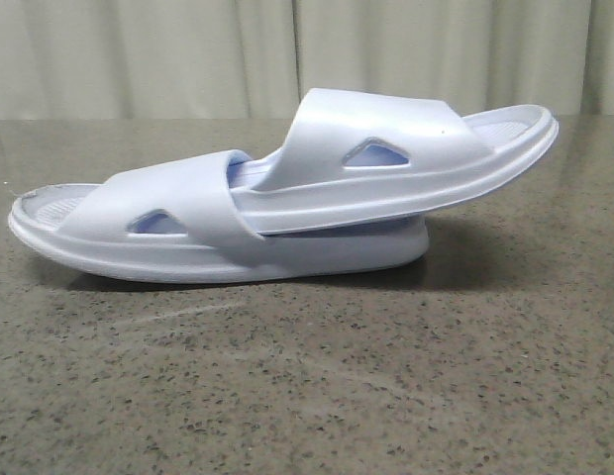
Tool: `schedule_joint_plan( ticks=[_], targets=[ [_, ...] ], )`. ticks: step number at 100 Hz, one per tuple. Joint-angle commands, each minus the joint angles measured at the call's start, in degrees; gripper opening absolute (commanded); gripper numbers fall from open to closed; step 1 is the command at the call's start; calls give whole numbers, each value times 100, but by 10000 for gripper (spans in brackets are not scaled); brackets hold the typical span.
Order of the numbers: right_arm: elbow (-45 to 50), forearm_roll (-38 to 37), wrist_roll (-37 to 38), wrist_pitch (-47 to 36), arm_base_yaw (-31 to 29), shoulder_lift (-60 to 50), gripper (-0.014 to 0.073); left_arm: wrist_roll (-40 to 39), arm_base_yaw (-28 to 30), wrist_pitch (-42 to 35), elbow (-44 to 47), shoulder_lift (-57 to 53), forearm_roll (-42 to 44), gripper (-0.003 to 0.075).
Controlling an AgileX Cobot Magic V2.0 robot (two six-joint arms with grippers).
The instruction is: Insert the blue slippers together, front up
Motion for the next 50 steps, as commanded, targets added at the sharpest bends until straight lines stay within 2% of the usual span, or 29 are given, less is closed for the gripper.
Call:
schedule_joint_plan(
  ticks=[1,20,50],
  targets=[
    [92,-76,-226,-460,-33,-369,336,7,-22,-96,197,-304,-58,414],
    [837,-88,-429,-884,-33,-1298,336,7,-22,-771,1016,-992,-58,414],
    [1539,-131,-473,-518,-33,-2397,335,7,-22,-674,1349,-1506,-84,414]
  ],
)
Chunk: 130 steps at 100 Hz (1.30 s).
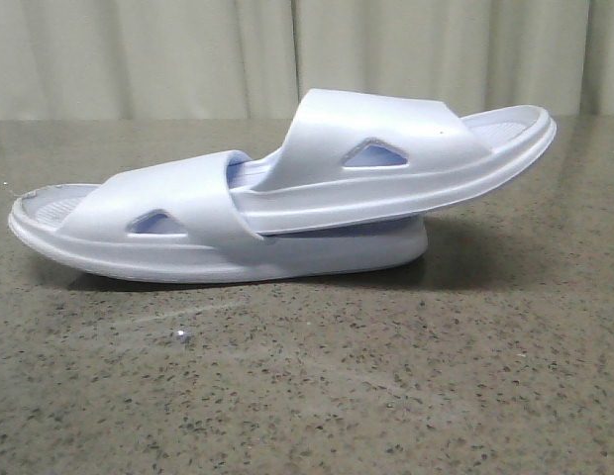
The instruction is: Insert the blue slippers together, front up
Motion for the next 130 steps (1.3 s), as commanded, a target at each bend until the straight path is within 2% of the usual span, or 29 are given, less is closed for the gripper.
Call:
schedule_joint_plan(
  ticks=[1,26,38,52,66,68,130],
  targets=[
    [-20,-63,-138,-184,-33,-121,335,7,-22,122,-108,18,-85,414],
    [69,-63,-138,-197,-33,-150,325,7,-22,162,13,18,-75,412],
    [69,-63,-138,-197,-33,-150,260,7,-22,162,13,18,-75,391],
    [69,-63,-138,-197,-33,-150,77,7,-22,151,13,18,-75,255],
    [69,-63,-138,-187,-33,-150,-109,7,-22,164,13,18,-75,46],
    [69,-63,-138,-187,-33,-150,-106,7,-22,164,13,18,-75,15],
    [69,-63,-138,-177,-33,-150,-107,7,-22,213,13,18,-75,16]
  ],
)
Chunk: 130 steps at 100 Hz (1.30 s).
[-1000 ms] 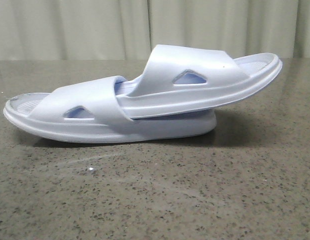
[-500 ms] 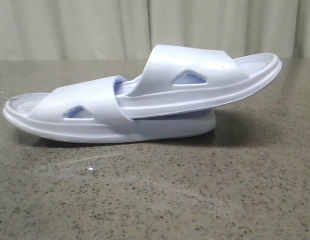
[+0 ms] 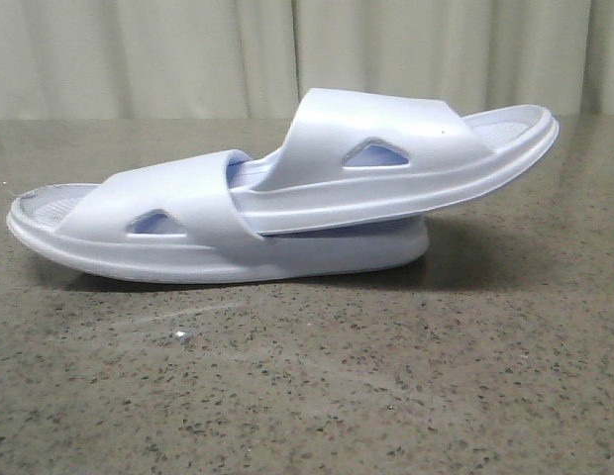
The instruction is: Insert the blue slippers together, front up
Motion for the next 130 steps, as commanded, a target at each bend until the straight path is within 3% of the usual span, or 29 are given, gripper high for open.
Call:
schedule_joint_plan(
  ticks=[1,59,71,80,111,118,130],
  targets=[
    [-151,-46,-112,-283,-33,49,-107,7,-22,118,-150,42,-75,16],
    [-151,-46,-112,-293,-33,49,-107,7,-22,-57,-98,-2,-47,16],
    [-151,-46,-112,-293,-33,49,-107,-327,-22,171,-98,-199,901,16],
    [-151,-46,-112,-293,-33,49,-107,-1350,-22,373,-98,-422,2341,16],
    [-151,-46,-112,-293,-33,49,-107,-6489,-22,676,7,-728,7548,16],
    [-151,-46,-112,-293,-33,49,-107,-7399,-22,604,137,-811,8342,16],
    [-151,-46,-112,-293,-33,49,-107,-8090,-22,160,463,-1017,9000,15]
  ],
)
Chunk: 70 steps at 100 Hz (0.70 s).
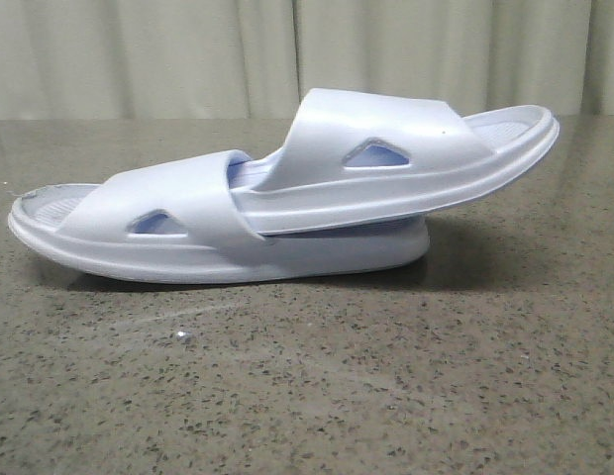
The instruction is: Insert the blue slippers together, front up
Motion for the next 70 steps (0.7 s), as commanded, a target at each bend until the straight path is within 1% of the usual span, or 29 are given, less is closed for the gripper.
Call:
schedule_joint_plan(
  ticks=[1,11,31,38,49,70],
  targets=[
    [-151,-46,-103,-293,-33,49,-107,-711,-22,-775,66,-73,579,16],
    [-151,-46,-103,-293,-33,49,-107,-722,-22,-1136,307,-245,695,16],
    [-151,-46,-103,-293,-33,49,-107,-794,-22,-1213,622,-436,881,16],
    [-151,-46,-103,-293,-33,49,-107,-808,-22,-1361,720,-436,953,16],
    [-151,-46,-103,-293,-33,49,-107,-808,-22,-1382,715,-436,1039,16],
    [-151,-46,-103,-293,-33,49,-107,-808,-22,-1397,715,-436,894,16]
  ],
)
